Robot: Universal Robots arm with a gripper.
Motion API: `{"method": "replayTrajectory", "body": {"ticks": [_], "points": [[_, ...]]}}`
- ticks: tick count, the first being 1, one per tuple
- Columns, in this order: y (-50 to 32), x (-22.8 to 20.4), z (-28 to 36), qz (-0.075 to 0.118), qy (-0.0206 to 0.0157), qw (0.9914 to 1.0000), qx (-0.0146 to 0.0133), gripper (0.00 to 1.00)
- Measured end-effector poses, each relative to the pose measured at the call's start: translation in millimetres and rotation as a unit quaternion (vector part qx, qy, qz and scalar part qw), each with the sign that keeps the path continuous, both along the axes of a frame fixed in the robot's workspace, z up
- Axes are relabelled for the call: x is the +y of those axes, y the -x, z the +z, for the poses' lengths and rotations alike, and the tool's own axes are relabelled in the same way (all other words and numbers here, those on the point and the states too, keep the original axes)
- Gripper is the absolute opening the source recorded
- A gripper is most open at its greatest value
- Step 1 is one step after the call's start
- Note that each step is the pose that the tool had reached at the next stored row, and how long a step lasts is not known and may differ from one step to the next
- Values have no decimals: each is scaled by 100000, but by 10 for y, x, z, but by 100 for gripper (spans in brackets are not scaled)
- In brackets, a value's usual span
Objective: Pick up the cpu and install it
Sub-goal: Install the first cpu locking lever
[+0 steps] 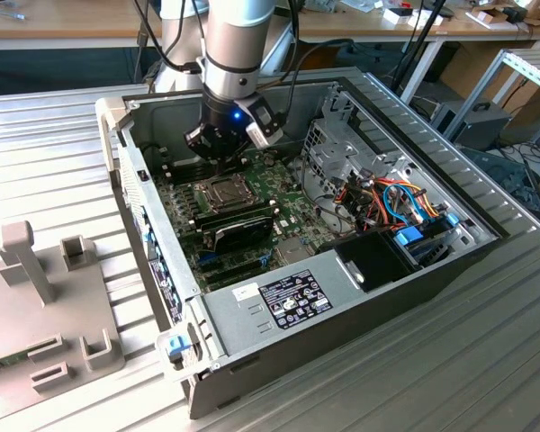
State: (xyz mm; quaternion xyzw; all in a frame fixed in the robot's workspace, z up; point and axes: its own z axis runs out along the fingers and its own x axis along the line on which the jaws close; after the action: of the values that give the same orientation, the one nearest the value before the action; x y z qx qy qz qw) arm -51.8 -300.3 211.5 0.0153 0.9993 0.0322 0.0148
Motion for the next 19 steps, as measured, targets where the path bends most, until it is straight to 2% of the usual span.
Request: {"method": "replayTrajectory", "body": {"ticks": [9,16,19], "points": [[-45,8,-18,-2,417,99999,61,11],[-79,25,-25,1,1086,99994,188,11],[-85,29,-26,-5,1205,99993,199,11]]}}
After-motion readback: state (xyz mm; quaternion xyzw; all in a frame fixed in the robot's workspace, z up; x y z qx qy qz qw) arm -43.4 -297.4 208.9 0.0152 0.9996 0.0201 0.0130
